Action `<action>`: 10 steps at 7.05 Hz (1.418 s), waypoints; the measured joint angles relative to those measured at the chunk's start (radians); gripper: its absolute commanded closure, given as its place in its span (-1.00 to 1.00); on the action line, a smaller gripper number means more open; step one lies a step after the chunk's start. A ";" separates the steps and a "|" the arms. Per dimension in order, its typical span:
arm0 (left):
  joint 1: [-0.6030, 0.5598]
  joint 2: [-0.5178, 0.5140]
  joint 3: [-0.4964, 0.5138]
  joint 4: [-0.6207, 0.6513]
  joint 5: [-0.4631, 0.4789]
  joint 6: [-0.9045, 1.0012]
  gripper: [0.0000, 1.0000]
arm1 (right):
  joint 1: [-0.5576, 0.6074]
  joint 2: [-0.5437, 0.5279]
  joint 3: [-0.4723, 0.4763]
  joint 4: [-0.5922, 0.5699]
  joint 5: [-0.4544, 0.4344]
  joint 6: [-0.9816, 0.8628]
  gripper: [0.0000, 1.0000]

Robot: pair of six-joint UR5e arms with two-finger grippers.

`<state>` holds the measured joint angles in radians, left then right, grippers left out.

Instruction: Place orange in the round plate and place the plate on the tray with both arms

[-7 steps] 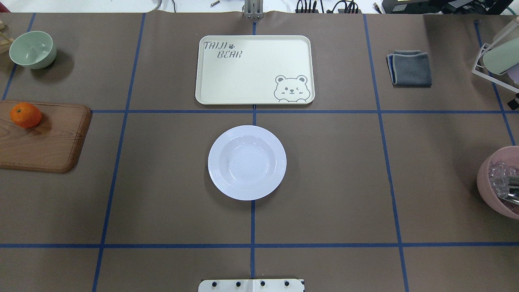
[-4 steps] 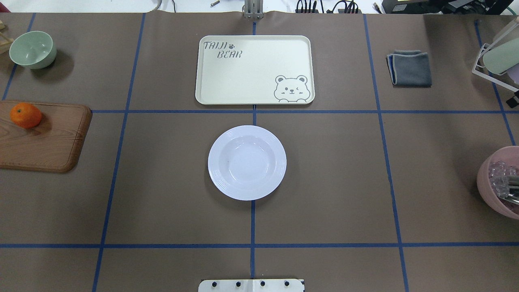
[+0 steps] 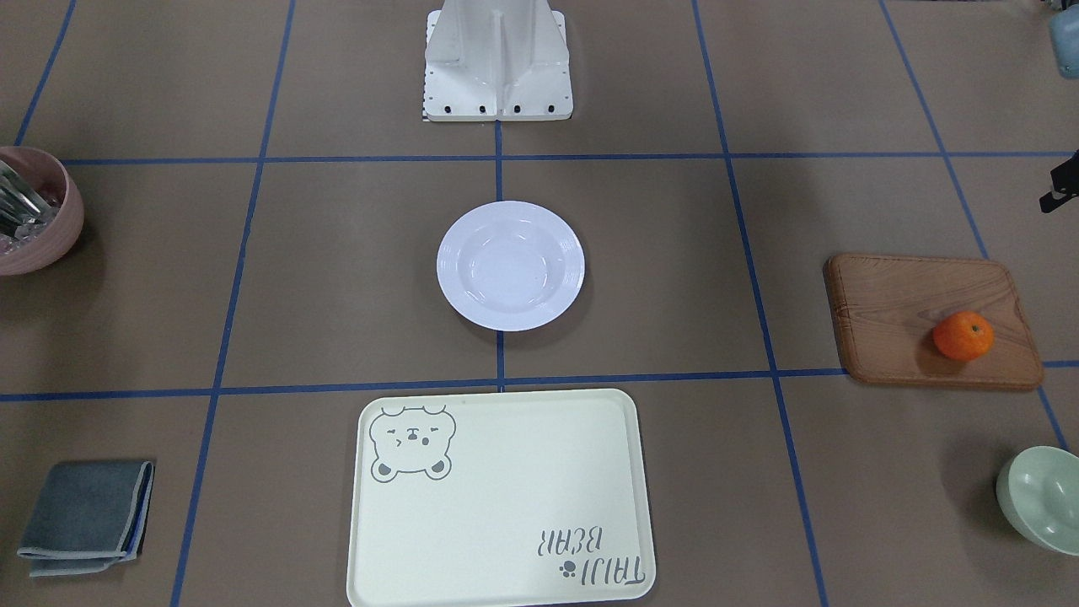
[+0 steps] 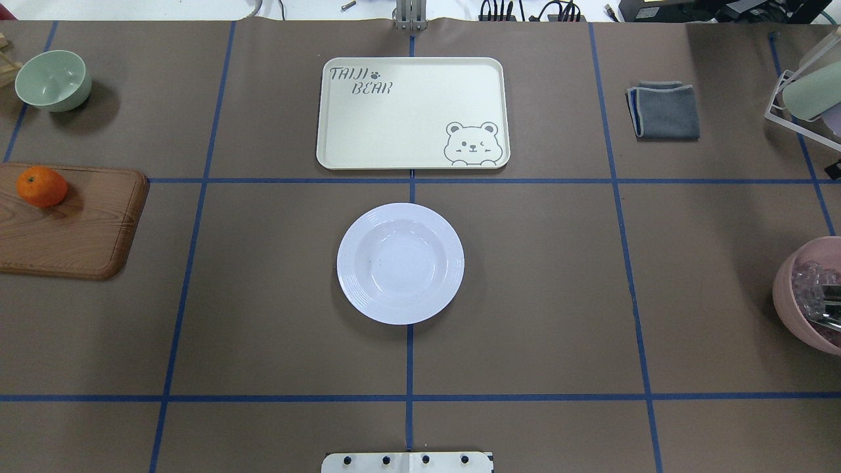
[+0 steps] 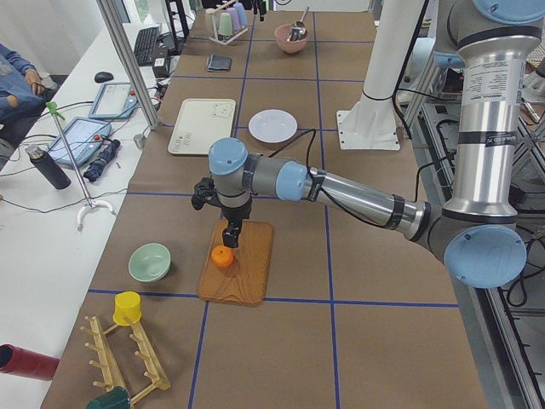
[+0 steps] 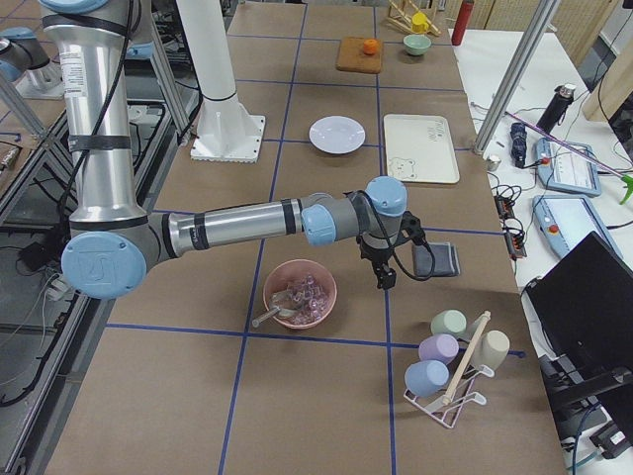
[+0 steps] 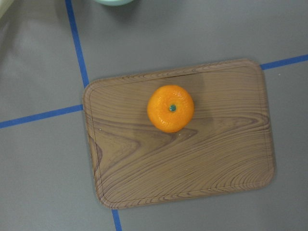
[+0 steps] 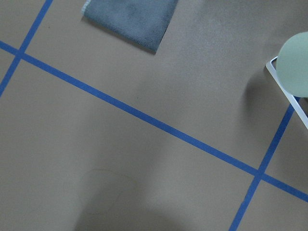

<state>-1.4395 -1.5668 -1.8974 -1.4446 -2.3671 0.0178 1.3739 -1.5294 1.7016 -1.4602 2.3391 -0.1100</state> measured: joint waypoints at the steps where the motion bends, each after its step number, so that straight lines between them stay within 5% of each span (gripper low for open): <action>1: 0.000 0.000 -0.011 0.000 0.000 -0.004 -0.96 | -0.002 -0.002 -0.002 0.010 -0.001 0.024 -1.00; 3: 0.007 -0.030 0.054 -0.026 0.008 -0.039 -0.96 | -0.009 -0.002 -0.001 0.018 0.004 0.075 -1.00; 7: 0.125 -0.190 0.444 -0.373 0.051 -0.221 -0.96 | -0.029 -0.001 0.002 0.046 0.005 0.145 -1.00; 10: 0.192 -0.200 0.497 -0.473 0.111 -0.337 -0.96 | -0.045 0.002 0.003 0.049 0.004 0.160 -1.00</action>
<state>-1.2477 -1.7668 -1.4008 -1.9178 -2.2562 -0.3188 1.3293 -1.5275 1.7050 -1.4114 2.3426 0.0504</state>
